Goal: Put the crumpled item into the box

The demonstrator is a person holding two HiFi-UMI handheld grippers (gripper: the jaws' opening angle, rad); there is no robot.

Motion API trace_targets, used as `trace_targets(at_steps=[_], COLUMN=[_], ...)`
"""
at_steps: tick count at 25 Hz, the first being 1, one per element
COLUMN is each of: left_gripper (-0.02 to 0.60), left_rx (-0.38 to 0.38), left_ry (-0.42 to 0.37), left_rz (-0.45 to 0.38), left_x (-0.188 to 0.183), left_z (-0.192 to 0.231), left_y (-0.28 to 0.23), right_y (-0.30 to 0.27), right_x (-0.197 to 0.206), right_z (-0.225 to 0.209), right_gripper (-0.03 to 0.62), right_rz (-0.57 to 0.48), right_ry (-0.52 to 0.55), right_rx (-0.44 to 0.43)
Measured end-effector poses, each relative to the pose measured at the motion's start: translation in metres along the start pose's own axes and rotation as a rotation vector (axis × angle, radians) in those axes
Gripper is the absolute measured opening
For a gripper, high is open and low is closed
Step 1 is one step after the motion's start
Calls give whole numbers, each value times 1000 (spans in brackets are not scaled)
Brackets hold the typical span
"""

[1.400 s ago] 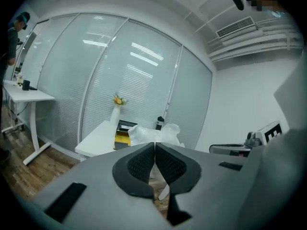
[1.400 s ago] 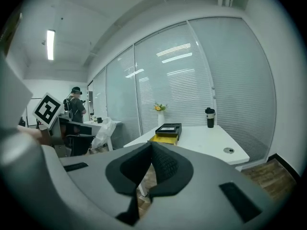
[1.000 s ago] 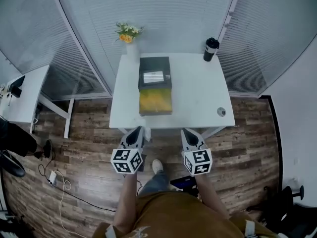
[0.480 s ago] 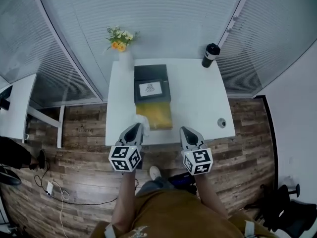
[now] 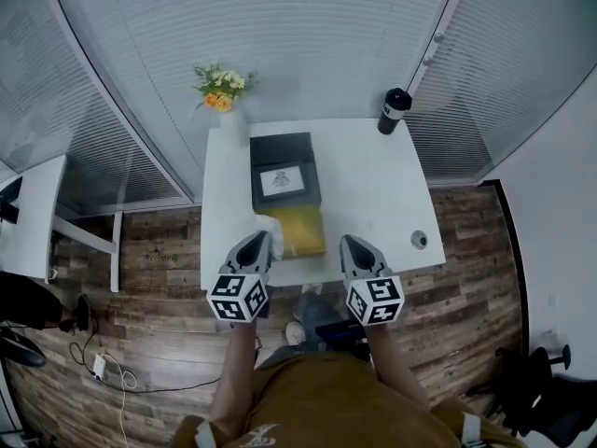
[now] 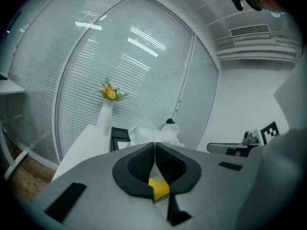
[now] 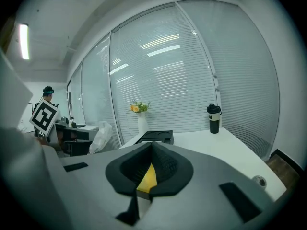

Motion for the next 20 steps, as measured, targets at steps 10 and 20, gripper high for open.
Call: trace_targets(at_steps=[10,20], left_gripper=[31,31], left_rx=[13,-20], left_ry=[-19,11], left_rz=[-14,13], left_x=[-20,-8], left_z=[3,16], left_y=[-29,-41], right_y=[-36,-52], right_x=[-8,8], right_z=[-6,-12], right_gripper=[12,12], right_rz=[4,54], right_ry=[36,37], right_rx=[-50,-77])
Point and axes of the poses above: the fingertips, and each gripper's own axes: y backward along the fingers, z to its left, x out of its underside, the point moved 4 cm from there along y, backward along the fingers, and after that the axes turned 4 degrees about y, right-handed, at the moved point
